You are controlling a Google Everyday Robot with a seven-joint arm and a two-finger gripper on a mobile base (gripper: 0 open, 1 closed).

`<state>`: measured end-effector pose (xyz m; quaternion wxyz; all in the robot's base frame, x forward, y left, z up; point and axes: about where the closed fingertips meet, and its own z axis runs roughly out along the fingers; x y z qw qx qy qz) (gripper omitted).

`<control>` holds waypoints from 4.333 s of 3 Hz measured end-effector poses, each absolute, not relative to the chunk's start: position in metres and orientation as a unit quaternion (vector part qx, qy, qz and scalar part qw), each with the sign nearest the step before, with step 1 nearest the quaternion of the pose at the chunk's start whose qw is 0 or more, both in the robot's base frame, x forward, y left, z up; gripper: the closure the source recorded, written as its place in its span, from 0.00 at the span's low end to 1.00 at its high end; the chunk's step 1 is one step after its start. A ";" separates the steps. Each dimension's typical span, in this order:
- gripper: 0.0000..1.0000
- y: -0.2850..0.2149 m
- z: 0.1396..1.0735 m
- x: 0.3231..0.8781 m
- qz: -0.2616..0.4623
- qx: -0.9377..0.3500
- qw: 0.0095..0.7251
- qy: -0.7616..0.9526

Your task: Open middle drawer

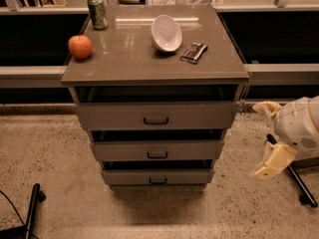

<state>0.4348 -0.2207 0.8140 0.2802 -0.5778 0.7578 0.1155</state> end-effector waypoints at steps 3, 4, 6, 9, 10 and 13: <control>0.00 -0.177 0.679 0.468 0.086 -0.632 0.368 0.677; 0.00 -0.176 0.676 0.468 0.091 -0.632 0.367 0.677; 0.00 -0.173 0.566 0.547 0.148 -0.655 0.363 0.646; 0.00 -0.203 0.471 0.608 0.127 -0.661 0.328 0.663; 0.00 -0.198 0.458 0.625 0.114 -0.668 0.310 0.666; 0.30 -0.191 0.429 0.636 0.116 -0.669 0.290 0.674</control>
Offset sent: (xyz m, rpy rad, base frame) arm 0.0507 0.0550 -0.1868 0.0509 -0.3576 0.1896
